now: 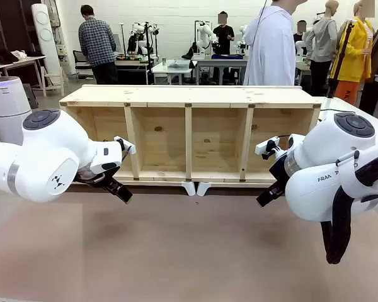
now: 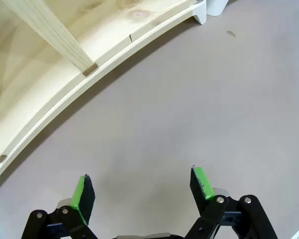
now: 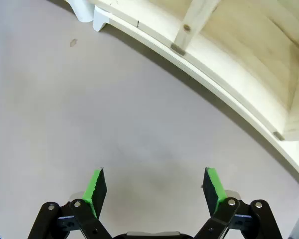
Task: Perform cable management.
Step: When the cord part of the Power Cable appears at the lower middle area of the table and stops, grasp the cord part of the Power Cable.
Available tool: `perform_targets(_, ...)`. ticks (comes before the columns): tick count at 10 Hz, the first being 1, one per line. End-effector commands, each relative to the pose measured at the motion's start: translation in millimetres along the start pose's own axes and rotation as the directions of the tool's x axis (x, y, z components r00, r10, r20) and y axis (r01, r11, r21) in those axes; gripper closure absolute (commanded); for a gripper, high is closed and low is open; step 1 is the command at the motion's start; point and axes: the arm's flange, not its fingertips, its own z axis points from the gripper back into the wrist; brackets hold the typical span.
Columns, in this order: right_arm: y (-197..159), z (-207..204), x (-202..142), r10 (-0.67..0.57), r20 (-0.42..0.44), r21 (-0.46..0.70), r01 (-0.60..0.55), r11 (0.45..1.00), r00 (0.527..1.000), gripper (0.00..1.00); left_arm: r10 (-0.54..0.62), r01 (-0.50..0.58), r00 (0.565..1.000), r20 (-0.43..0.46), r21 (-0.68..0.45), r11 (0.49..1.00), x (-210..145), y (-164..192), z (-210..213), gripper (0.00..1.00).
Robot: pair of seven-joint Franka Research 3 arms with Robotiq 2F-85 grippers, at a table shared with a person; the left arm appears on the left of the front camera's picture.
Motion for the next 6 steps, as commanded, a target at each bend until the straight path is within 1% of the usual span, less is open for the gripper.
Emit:
perform_targets(1,0.0,0.0,0.0,0.000,0.000,0.000,0.000,1.000,1.000,0.00,0.000,0.000,1.000,0.000,0.000,1.000,0.0,-0.1,0.0,0.00)
perform_targets(6,0.0,0.0,0.0,0.000,0.000,0.000,0.000,1.000,1.000,0.00,0.000,0.000,1.000,0.000,0.000,1.000,0.0,-0.1,0.0,0.00)
